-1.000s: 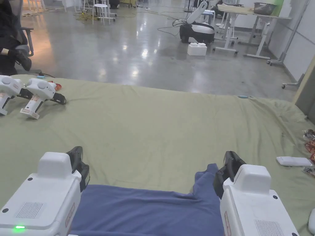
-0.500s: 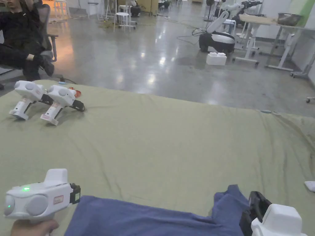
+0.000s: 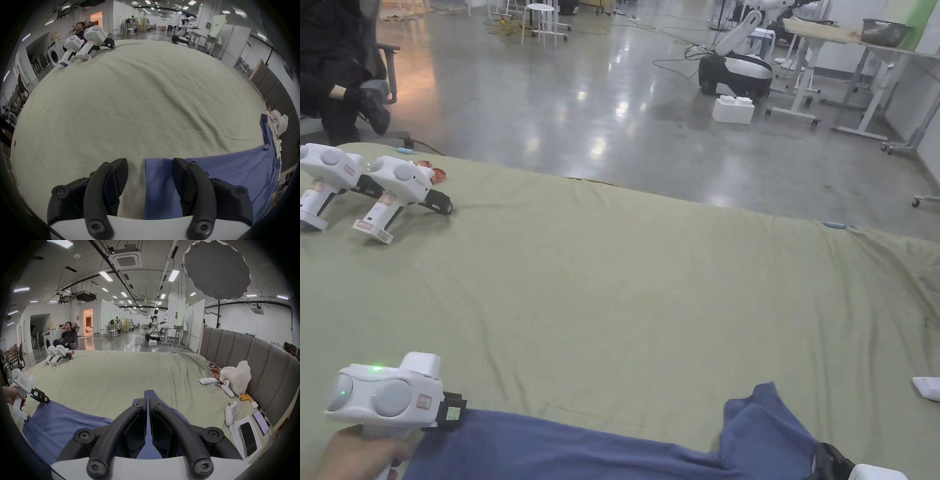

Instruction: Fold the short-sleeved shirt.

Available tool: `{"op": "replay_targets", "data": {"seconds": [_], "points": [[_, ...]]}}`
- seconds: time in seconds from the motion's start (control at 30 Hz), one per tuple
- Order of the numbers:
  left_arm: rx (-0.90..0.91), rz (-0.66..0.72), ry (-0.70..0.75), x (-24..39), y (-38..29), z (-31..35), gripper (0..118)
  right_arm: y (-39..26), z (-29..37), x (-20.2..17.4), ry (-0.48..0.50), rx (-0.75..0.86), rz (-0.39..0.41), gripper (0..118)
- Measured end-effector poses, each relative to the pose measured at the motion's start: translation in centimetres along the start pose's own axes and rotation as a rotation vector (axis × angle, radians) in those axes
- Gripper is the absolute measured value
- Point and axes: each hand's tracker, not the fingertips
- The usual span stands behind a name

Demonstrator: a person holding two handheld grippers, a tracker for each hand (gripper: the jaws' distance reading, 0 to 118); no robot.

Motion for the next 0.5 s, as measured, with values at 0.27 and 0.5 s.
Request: {"op": "replay_targets", "data": {"seconds": [0.27, 0.5], "points": [[0.035, -0.104, -0.011, 2.1, -0.9, 1.0, 2, -0.8, -2.8, 2.7, -0.034, -0.101, -0.033, 4], [0.153, -0.052, -0.016, 1.0, -1.3, 3.6, 2, -0.1, -10.1, 8.6, -0.047, -0.360, -0.038, 60]]}}
